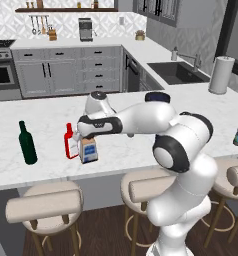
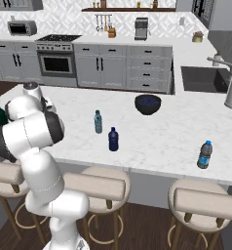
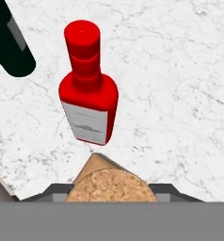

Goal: Move the plastic bottles in the middle to the plastics group, and the glass bottles in the middle to the glass group.

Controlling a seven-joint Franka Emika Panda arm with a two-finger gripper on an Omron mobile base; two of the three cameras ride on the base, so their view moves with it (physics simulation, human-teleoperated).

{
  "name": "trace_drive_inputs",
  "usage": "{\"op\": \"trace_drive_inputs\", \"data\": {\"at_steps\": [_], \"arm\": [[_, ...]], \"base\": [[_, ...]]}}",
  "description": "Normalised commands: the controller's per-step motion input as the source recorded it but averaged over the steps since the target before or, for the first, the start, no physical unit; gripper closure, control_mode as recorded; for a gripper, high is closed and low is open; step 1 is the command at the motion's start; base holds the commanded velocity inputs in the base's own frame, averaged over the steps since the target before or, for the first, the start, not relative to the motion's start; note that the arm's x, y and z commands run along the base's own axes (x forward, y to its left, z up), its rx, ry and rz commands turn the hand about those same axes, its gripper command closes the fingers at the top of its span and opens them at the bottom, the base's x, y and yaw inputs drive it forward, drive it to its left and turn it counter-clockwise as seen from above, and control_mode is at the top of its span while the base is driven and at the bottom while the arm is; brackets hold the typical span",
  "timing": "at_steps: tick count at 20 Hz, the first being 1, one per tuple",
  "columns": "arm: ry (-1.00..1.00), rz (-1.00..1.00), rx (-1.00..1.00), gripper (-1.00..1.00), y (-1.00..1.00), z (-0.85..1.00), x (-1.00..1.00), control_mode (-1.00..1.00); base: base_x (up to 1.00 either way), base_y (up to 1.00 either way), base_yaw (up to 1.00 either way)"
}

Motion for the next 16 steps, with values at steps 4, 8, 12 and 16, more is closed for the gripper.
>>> {"op": "trace_drive_inputs", "data": {"at_steps": [4, 8, 12, 16], "arm": [[0.00, 0.00, -0.01, -1.00, -0.01, -0.16, 0.00, -1.00], [-0.01, 0.00, -0.02, -1.00, -0.06, -0.03, -0.01, -1.00], [-0.05, 0.00, 0.00, -1.00, -0.01, 0.22, -0.04, -1.00], [0.00, 0.00, 0.00, -1.00, -0.06, 0.46, -0.07, -1.00]], "base": [[0.00, 0.00, 0.00], [0.00, 0.00, 0.00], [0.00, 0.00, 0.00], [0.00, 0.00, 0.00]]}}
